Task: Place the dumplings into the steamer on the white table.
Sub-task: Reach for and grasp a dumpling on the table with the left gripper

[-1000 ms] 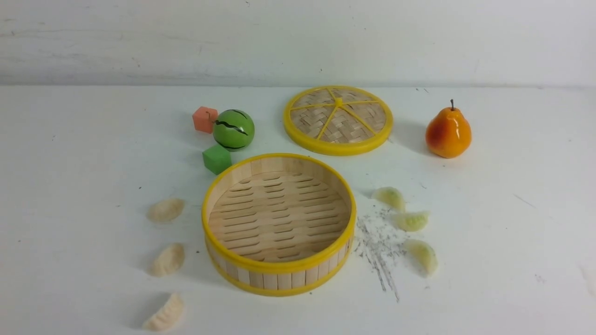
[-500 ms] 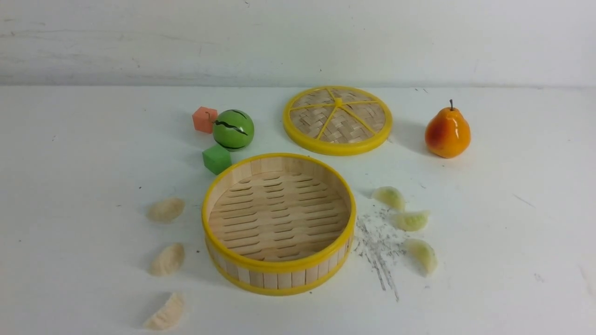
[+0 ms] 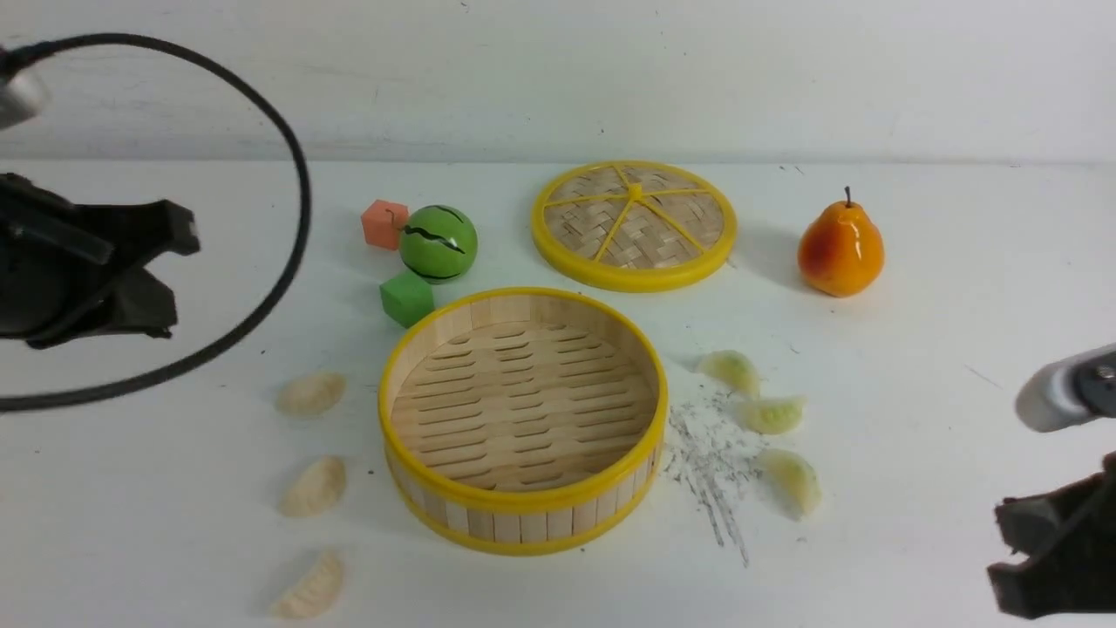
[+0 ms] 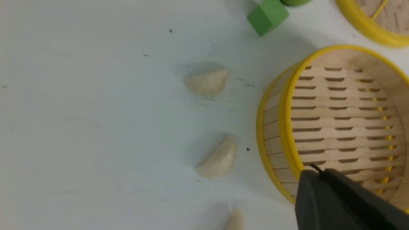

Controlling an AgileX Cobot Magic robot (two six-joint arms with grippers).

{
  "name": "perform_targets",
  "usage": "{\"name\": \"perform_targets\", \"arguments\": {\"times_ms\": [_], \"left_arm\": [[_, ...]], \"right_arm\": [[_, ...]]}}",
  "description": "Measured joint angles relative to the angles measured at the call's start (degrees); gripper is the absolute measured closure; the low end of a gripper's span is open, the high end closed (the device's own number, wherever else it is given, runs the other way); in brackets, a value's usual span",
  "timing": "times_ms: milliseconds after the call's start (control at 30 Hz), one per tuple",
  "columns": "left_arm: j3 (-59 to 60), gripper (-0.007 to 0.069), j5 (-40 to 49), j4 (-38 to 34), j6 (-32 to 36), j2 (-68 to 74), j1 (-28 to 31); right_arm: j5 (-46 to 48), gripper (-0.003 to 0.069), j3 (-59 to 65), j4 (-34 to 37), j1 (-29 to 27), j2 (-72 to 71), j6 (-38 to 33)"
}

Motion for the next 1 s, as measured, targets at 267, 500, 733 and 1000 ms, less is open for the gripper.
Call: {"name": "perform_targets", "arguments": {"times_ms": [267,500,733,1000], "left_arm": [[-14.9,0.0600,3.8,1.0,8.0,20.3,0.4],[-26.2,0.0337,6.4,1.8,20.7,35.3,0.4],[-30.9,0.0209,6.5,-0.5,29.4,44.8,0.4],[-31.1,0.0275,6.7,-0.3,34.6,49.4,0.4]], "right_arm": [[4.8,0.0678,-5.3,3.3,3.0,11.0,-4.6],[5.1,0.0678,-7.0,7.8,3.0,14.7,-9.4],[4.0,0.0677,-7.0,8.5,3.0,14.7,-10.5],[2.5,0.0674,-7.0,8.7,3.0,14.7,-10.6]]}}
